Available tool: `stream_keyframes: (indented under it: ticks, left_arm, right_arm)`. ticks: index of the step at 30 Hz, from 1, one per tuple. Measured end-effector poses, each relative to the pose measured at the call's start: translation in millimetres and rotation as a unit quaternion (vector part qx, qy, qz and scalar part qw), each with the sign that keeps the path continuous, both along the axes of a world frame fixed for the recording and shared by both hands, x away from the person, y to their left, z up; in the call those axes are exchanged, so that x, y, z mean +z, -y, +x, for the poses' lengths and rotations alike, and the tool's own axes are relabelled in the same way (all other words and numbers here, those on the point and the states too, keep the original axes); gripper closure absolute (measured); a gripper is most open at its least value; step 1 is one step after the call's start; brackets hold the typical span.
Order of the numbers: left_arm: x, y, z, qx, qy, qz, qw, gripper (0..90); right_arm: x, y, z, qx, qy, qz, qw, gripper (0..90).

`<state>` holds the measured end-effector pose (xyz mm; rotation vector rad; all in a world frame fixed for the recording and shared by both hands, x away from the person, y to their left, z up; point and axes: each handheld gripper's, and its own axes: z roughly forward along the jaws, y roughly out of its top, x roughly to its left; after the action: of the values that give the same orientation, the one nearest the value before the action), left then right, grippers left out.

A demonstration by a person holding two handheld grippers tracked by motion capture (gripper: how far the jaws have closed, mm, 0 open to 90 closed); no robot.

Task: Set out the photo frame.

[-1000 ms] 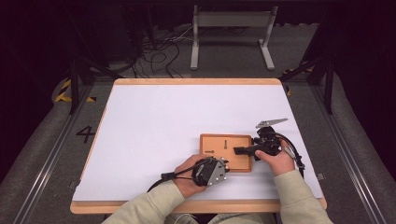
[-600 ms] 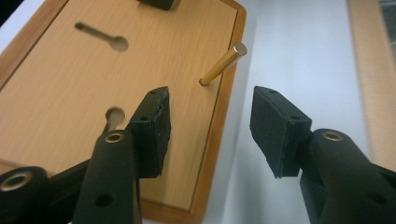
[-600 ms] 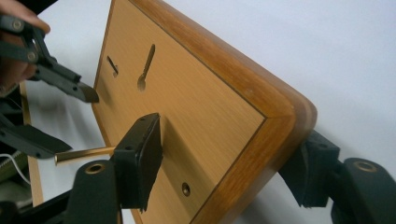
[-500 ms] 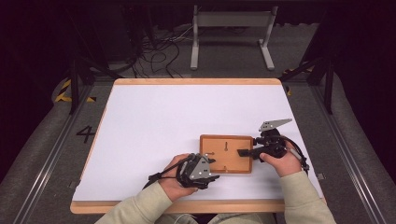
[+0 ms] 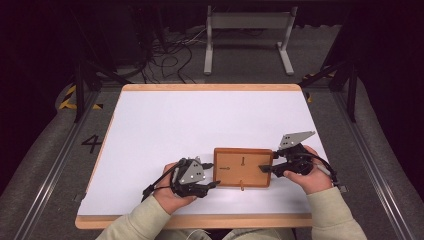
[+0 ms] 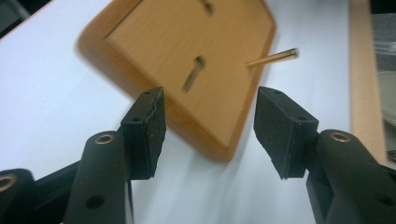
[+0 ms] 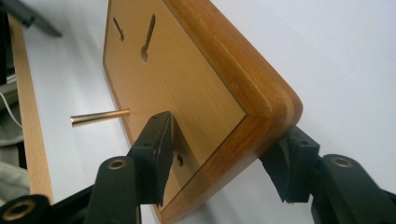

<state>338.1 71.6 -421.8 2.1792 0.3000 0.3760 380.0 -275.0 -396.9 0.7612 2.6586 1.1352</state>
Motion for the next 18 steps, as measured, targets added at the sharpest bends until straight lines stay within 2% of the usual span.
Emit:
stream_keyframes:
  ticks: [5,10,13,14,17,18]
  left_arm:
    - [1.6,-12.8,5.0,0.014,-0.009,-0.016,0.9997,44.5]
    - [-1.2,-27.5,11.6,0.036,-0.027,-0.032,0.9985,43.7]
    - [-2.7,-34.0,15.4,0.047,-0.033,-0.037,0.9977,43.6]
    - [-3.6,-36.2,17.0,0.053,-0.031,-0.04,0.9973,43.6]
    - [-6.3,-42.8,23.0,0.077,-0.019,-0.032,0.9964,43.7]
    - [-7.8,-45.1,25.8,0.087,-0.023,-0.033,0.9954,43.7]
  right_arm:
    - [3.2,-1.1,-5.8,0.008,0.017,-0.022,0.9996,48.2]
    - [7.8,-4.1,-13.6,0.013,0.032,-0.052,0.998,50.1]
    - [9.4,-4.5,-16.5,0.017,0.037,-0.058,0.9975,51.6]
    - [10.2,-4.0,-18.3,0.021,0.04,-0.061,0.9971,52.7]
    - [11.0,0.3,-23.4,0.037,0.048,-0.052,0.9968,56.7]
    - [11.0,0.3,-23.4,0.037,0.048,-0.052,0.9968,56.7]
